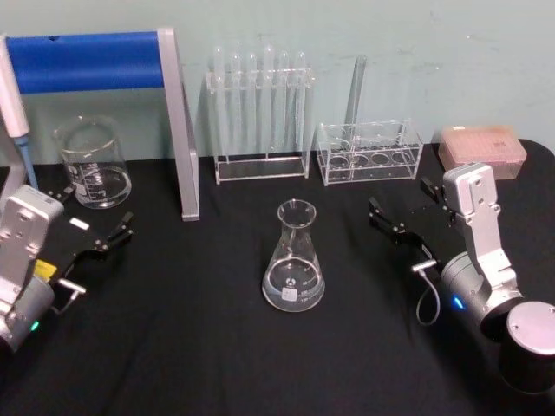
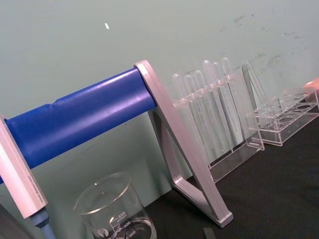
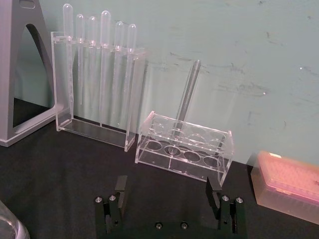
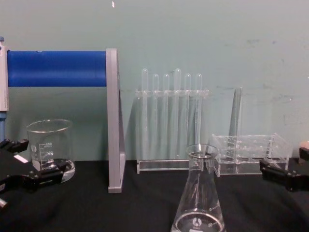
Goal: Grasp the erlenmeyer flask with one hand, shake it three times, then place it back.
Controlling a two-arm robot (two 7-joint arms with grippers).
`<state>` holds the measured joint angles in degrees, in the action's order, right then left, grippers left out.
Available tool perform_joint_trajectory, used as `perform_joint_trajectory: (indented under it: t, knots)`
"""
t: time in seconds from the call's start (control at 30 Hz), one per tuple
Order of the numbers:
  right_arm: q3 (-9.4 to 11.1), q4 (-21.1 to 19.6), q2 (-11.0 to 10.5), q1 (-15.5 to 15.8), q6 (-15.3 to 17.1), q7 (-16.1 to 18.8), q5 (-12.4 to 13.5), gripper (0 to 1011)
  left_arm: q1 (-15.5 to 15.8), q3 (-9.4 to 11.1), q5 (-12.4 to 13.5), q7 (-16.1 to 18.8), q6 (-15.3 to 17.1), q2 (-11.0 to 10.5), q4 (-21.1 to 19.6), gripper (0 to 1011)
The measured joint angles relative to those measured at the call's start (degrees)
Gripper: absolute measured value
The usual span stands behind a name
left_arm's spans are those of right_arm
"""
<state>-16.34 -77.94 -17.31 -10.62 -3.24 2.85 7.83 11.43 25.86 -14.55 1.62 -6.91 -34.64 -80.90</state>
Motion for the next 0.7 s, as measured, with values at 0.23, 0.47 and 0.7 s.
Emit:
perform_joint_trajectory:
  t: [0.23, 0.47, 0.7]
  knots:
    - [0.0, 0.0, 0.0, 0.0, 0.0, 0.0, 0.0, 1000, 0.0, 0.0, 0.0, 0.0, 0.0, 0.0, 0.0, 1001]
    - [0.0, 0.0, 0.0, 0.0, 0.0, 0.0, 0.0, 1000, 0.0, 0.0, 0.0, 0.0, 0.0, 0.0, 0.0, 1001]
    - [0.0, 0.0, 0.0, 0.0, 0.0, 0.0, 0.0, 1000, 0.0, 0.0, 0.0, 0.0, 0.0, 0.0, 0.0, 1001]
